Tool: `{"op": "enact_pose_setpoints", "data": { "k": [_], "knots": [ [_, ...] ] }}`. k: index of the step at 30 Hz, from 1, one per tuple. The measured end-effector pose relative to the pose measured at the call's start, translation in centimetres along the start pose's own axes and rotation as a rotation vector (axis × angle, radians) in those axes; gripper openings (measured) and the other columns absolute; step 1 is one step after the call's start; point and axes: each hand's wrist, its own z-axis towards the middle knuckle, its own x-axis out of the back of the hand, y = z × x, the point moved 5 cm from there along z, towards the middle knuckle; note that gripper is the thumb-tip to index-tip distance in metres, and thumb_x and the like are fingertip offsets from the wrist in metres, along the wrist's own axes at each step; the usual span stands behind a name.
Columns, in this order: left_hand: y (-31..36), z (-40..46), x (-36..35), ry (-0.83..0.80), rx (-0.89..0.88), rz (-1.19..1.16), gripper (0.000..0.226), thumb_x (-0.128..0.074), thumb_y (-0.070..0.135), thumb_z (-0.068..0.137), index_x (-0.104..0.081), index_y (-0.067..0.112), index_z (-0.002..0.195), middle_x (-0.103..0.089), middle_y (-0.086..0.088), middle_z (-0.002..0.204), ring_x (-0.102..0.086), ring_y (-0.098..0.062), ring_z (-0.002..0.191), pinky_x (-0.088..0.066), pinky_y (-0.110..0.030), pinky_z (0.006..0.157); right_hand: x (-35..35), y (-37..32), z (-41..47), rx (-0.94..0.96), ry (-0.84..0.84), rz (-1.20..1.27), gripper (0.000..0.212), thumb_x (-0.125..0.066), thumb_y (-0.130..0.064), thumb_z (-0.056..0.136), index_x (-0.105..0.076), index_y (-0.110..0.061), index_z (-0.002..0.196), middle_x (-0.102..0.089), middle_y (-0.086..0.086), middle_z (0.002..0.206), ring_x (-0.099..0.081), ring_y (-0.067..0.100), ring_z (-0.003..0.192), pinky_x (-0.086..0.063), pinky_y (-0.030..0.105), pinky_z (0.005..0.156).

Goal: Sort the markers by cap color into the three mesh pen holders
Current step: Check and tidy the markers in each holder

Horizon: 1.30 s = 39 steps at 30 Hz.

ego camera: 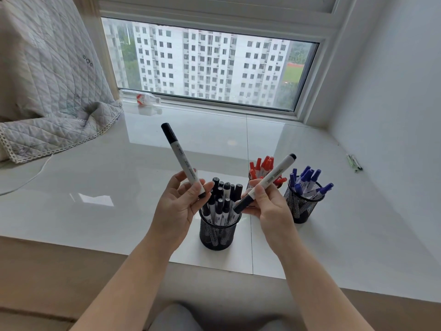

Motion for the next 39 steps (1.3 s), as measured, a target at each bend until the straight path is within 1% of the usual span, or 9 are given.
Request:
{"op": "enact_pose_setpoints", "data": {
  "k": [5,9,13,15,20,24,28,33,39],
  "knots": [
    [0.1,-0.3,0.0,-0.01,-0.101,0.243,0.01,-0.051,0.009,0.089,-0.055,0.016,0.094,-0.067,-0.001,0.076,-0.07,-0.022,0.09,-0.057,-0.025,0.077,0.3,0.1,0.0,0.027,0.014,-0.087,0.021,-0.034,-0.014,0.099,-0.054,-0.017,0.094,-0.05,0.003,0.072,-0.057,0.008,0.059,-0.054,0.025,0.059],
    [-0.1,-0.7,-0.1,-0.005,-0.179,0.458,0.012,-0.052,0.028,0.083,-0.054,0.017,0.089,-0.071,0.003,0.074,-0.069,-0.013,0.083,-0.056,-0.022,0.072,0.4,0.2,-0.2,0.067,0.027,-0.142,0.023,-0.034,-0.017,0.1,-0.056,-0.021,0.097,-0.045,0.002,0.067,-0.045,0.016,0.06,-0.041,0.031,0.059],
    [-0.4,-1.1,0.7,0.078,-0.224,0.674,0.004,-0.059,0.028,0.084,-0.061,0.025,0.083,-0.07,0.007,0.077,-0.065,-0.013,0.082,-0.052,-0.029,0.076,0.6,0.0,-0.2,0.068,0.048,-0.099,0.027,-0.032,-0.019,0.1,-0.058,-0.021,0.094,-0.037,0.001,0.06,-0.033,0.007,0.044,-0.029,0.022,0.042],
    [-0.4,-1.4,0.8,0.13,-0.289,0.846,0.009,-0.062,0.024,0.086,-0.064,0.031,0.081,-0.069,0.009,0.08,-0.063,-0.006,0.082,-0.048,-0.019,0.074,1.0,0.0,-0.2,0.071,0.08,-0.105,0.028,-0.033,-0.02,0.1,-0.06,-0.022,0.091,-0.034,0.0,0.059,-0.029,0.003,0.041,-0.025,0.016,0.038],
    [-0.4,-2.4,0.3,0.159,-0.478,1.108,0.017,-0.068,0.023,0.082,-0.056,0.034,0.077,-0.065,0.013,0.074,-0.055,0.004,0.062,-0.037,-0.011,0.051,1.8,0.0,-0.1,0.11,0.135,-0.146,0.024,-0.045,-0.012,0.096,-0.066,-0.024,0.099,-0.047,-0.004,0.061,-0.037,0.004,0.047,-0.031,0.014,0.043],
    [-1.1,-2.6,0.5,0.131,-0.482,1.276,0.013,-0.069,0.024,0.08,-0.057,0.025,0.083,-0.066,0.014,0.078,-0.061,0.001,0.07,-0.036,-0.009,0.053,2.1,-0.6,-0.1,0.195,0.124,-0.166,0.03,-0.055,-0.001,0.089,-0.068,-0.027,0.097,-0.051,0.001,0.074,-0.048,0.001,0.05,-0.04,0.012,0.051],
    [-1.9,-2.5,0.7,0.142,-0.455,1.478,0.011,-0.067,0.031,0.08,-0.059,0.025,0.081,-0.063,0.015,0.077,-0.06,-0.002,0.071,-0.041,-0.023,0.058,2.3,-1.2,-0.1,0.226,0.11,-0.05,0.028,-0.065,0.004,0.08,-0.068,-0.023,0.083,-0.063,-0.009,0.065,-0.054,0.006,0.052,-0.046,0.016,0.052],
    [-1.5,-1.9,0.8,0.188,-0.422,1.329,0.008,-0.064,0.028,0.083,-0.06,0.023,0.088,-0.064,0.012,0.08,-0.064,-0.006,0.074,-0.048,-0.029,0.065,3.1,-1.0,0.2,0.173,0.121,0.193,0.021,-0.067,0.0,0.076,-0.06,-0.018,0.084,-0.067,-0.004,0.068,-0.059,0.011,0.057,-0.049,0.019,0.054],
    [-1.0,-2.1,0.0,0.175,-0.538,1.33,0.058,-0.066,0.027,0.083,-0.035,0.021,0.133,-0.056,0.018,0.084,-0.058,-0.005,0.077,-0.042,-0.026,0.064,3.3,-1.4,-0.1,0.346,0.238,-0.183,0.027,-0.065,-0.007,0.084,-0.054,-0.029,0.094,-0.064,-0.015,0.071,-0.06,0.002,0.064,-0.052,0.018,0.062]
  ]
}}
